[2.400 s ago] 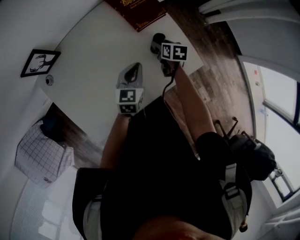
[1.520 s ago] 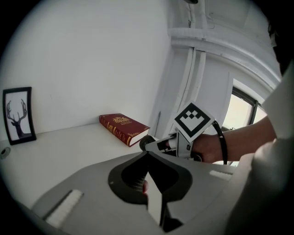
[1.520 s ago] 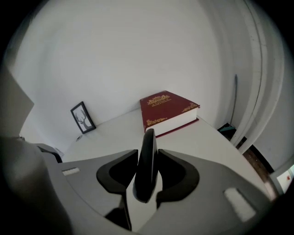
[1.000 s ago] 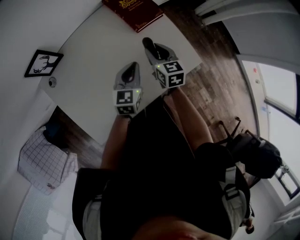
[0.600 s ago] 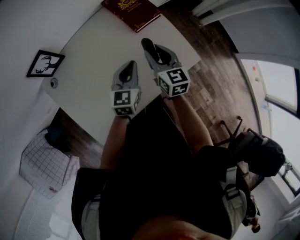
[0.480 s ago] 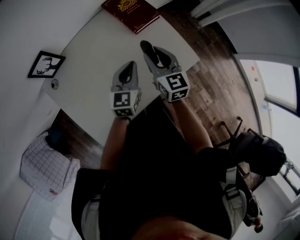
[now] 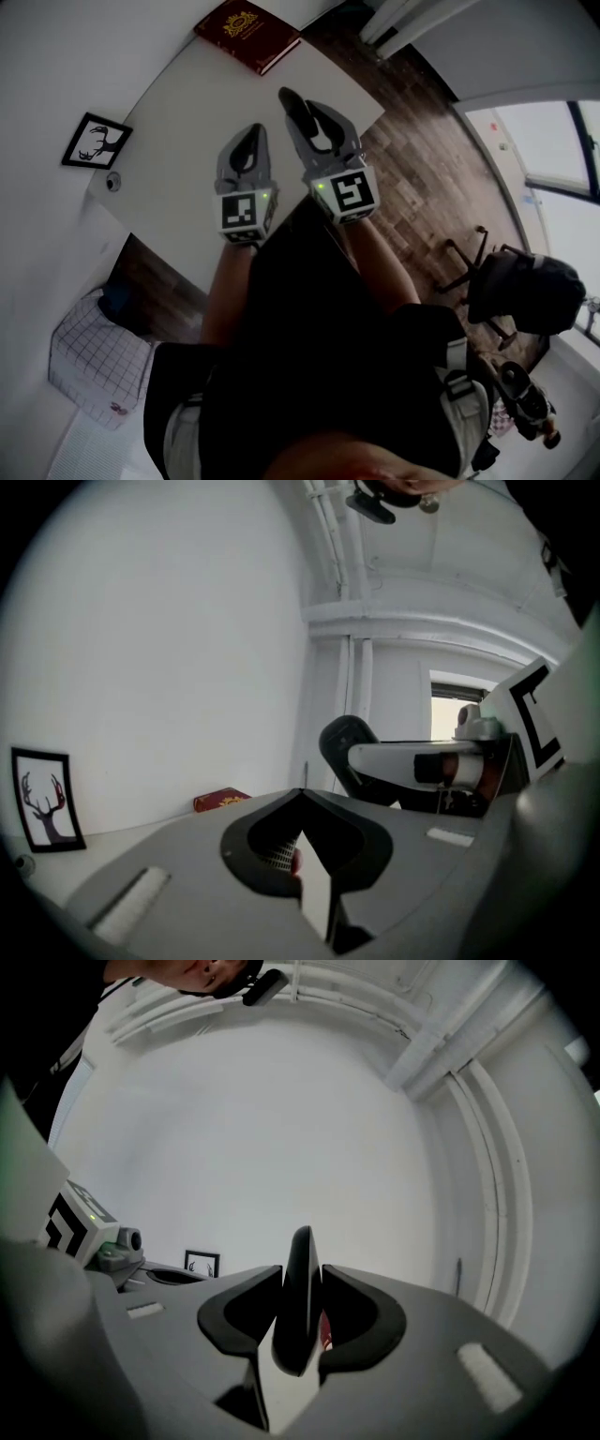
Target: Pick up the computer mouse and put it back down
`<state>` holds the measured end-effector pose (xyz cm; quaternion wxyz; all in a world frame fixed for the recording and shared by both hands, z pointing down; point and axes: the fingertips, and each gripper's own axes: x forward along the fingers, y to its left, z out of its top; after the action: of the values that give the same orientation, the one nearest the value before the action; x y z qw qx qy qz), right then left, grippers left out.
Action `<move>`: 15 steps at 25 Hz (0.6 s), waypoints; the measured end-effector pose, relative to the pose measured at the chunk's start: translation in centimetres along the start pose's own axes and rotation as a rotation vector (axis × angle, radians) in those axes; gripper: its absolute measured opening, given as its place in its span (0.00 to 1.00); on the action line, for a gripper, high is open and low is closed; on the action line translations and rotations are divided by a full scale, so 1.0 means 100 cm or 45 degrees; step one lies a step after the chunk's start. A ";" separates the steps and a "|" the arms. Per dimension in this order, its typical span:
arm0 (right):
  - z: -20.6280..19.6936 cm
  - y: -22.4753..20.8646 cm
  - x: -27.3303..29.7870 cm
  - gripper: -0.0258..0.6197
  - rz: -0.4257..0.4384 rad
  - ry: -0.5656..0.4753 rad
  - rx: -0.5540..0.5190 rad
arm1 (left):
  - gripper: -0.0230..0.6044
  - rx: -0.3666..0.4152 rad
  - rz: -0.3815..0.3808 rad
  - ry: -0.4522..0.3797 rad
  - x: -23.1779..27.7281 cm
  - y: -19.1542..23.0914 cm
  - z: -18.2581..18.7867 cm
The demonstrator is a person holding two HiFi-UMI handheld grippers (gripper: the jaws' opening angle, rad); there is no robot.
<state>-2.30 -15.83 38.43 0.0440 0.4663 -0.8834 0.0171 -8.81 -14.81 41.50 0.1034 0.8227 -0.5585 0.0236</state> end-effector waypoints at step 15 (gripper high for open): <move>0.066 0.010 -0.068 0.27 -0.054 -0.179 -0.104 | 0.04 0.067 -0.026 -0.149 -0.043 -0.049 0.057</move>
<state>0.29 -10.18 31.19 0.0013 0.4826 -0.8743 -0.0525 -6.34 -10.25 34.60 0.0491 0.8308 -0.5543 -0.0110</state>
